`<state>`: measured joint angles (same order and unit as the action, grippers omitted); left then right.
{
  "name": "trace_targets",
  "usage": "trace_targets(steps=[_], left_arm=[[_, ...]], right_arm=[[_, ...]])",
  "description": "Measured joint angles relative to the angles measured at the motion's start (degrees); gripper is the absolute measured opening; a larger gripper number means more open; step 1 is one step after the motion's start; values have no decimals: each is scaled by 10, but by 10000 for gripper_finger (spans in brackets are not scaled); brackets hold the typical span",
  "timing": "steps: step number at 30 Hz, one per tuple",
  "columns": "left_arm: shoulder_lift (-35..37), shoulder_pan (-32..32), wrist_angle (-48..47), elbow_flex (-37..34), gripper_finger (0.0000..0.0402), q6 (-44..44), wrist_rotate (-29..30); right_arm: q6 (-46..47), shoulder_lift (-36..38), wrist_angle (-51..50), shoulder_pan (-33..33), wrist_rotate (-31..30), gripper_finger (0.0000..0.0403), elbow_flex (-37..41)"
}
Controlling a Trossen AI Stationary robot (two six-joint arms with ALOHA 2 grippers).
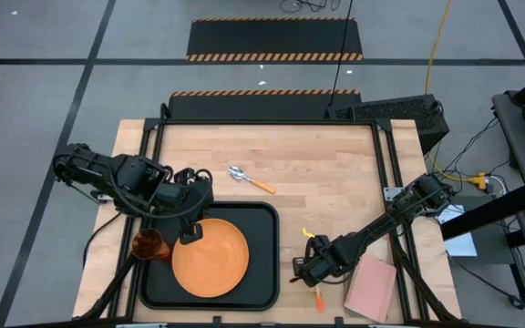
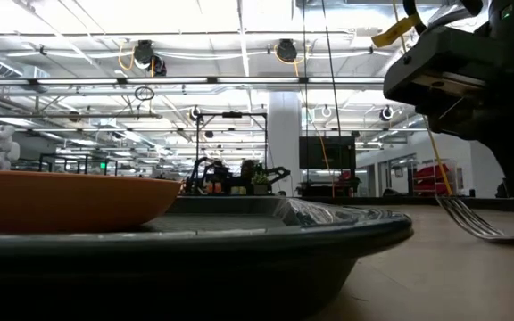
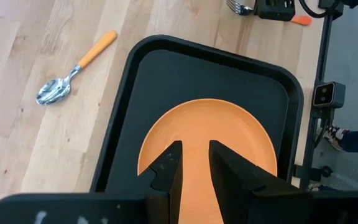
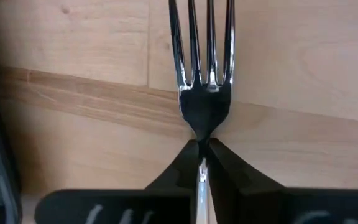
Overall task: Pick and place plate/cup/fork/spoon on tray
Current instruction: Put the orange fork on the black tray to the right of the orange plate
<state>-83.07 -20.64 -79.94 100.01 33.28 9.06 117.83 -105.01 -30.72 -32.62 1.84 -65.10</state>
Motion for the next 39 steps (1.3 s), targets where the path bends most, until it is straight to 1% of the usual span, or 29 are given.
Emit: trace_targets(steps=[5, 10, 15, 20, 25, 33, 39], left_arm=[[0, 0, 0, 0, 81, 0, 0], [0, 0, 0, 0, 81, 1, 0], [0, 0, 0, 0, 81, 3, 0], [0, 0, -15, 0, 81, 5, -1], [10, -1, -36, 0, 81, 15, -2], [41, -1, -36, 0, 81, 29, 10], [59, -1, -41, 0, 81, 30, 28]], right_arm=[[0, 10, 9, 0, -4, 11, 1], [1, 32, 22, 3, -39, 3, 1], [-9, 35, 71, 16, -51, 3, 1], [-33, 35, 136, 41, -54, 2, 1], [-67, 35, 162, 68, -66, 1, -23], [-124, 36, 160, 115, -83, 1, -73], [-153, 36, 165, 151, -96, 1, -85]])
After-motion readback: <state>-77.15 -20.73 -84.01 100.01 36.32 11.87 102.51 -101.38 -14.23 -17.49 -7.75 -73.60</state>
